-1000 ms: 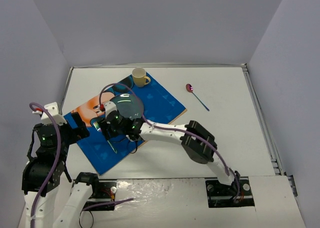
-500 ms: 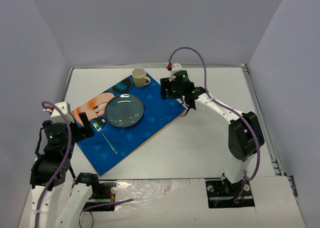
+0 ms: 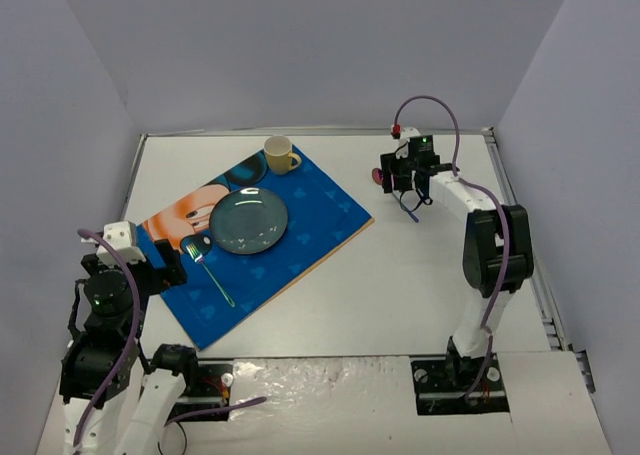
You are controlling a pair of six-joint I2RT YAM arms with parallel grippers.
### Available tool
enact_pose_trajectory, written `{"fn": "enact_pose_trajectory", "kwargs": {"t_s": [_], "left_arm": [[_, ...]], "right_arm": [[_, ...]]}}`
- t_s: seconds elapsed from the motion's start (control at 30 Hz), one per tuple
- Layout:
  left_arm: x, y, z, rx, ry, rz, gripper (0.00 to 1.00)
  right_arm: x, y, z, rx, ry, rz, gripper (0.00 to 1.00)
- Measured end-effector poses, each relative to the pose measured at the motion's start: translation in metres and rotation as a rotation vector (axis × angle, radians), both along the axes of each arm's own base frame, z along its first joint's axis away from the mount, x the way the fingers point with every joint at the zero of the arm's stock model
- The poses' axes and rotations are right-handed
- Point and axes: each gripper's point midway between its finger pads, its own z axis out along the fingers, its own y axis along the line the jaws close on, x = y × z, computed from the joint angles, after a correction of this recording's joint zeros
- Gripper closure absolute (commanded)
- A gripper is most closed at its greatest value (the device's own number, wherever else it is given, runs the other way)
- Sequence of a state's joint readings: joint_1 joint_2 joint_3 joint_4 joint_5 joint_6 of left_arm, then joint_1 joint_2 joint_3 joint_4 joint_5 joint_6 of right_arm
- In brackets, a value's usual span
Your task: Set the dinner table for one person
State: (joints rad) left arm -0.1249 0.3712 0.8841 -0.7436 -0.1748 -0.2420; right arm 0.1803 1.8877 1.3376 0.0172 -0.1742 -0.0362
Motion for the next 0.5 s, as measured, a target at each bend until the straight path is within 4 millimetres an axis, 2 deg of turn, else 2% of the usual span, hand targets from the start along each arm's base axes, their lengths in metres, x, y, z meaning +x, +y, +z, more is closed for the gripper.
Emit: {"fn": "enact_pose_trajectory", "kwargs": {"t_s": [0.23,0.37,0.5], "left_arm": [[-0.010,0.002,-0.008,0.003,-0.047,0.001,0.03],[-0.018,0.005,-0.003,0.000,-0.090,0.010,0.03],[-0.022,0.006,-0.001,-0.001,-0.112,0.011,0.03]], "right_arm": [[0.011,-0.019,-0.052,-0.057,0.092,0.055,0.46],[0.016,-0.018,-0.062,-0.074,0.101,0.095,0.49],[0.025,-0.015,-0.063,-0.079,0.088,0.124,0.53]]}}
